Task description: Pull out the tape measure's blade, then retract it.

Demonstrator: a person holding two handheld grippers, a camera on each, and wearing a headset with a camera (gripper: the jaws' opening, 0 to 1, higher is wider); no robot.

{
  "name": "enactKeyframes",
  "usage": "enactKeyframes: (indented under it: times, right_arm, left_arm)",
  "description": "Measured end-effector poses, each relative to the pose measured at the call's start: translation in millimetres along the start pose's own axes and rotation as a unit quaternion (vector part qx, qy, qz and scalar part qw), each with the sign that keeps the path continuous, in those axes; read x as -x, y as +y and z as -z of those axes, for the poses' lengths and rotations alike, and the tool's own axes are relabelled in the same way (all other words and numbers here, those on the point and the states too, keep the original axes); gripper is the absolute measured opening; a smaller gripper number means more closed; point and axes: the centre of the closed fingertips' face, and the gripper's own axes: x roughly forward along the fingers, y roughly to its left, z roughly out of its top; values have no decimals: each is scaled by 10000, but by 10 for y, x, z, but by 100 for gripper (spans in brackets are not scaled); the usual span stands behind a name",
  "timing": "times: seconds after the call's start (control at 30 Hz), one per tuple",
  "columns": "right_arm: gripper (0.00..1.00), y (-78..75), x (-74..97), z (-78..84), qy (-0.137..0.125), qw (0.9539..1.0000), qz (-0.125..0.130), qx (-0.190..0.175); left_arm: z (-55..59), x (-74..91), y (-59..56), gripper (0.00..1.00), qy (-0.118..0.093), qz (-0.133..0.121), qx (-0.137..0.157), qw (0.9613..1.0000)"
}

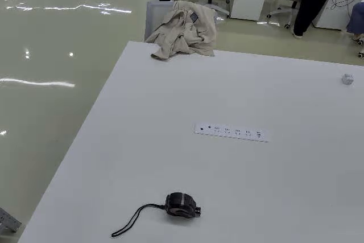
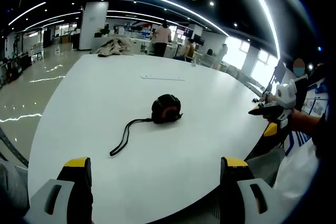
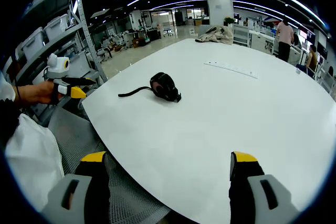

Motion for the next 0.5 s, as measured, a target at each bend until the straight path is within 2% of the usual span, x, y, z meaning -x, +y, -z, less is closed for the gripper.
enactKeyframes:
  times: [0.5]
  right_arm:
    - [99, -33, 6, 2, 10, 10000, 38, 28]
  left_arm:
    - [10, 23, 81, 100, 14, -65, 63, 10000]
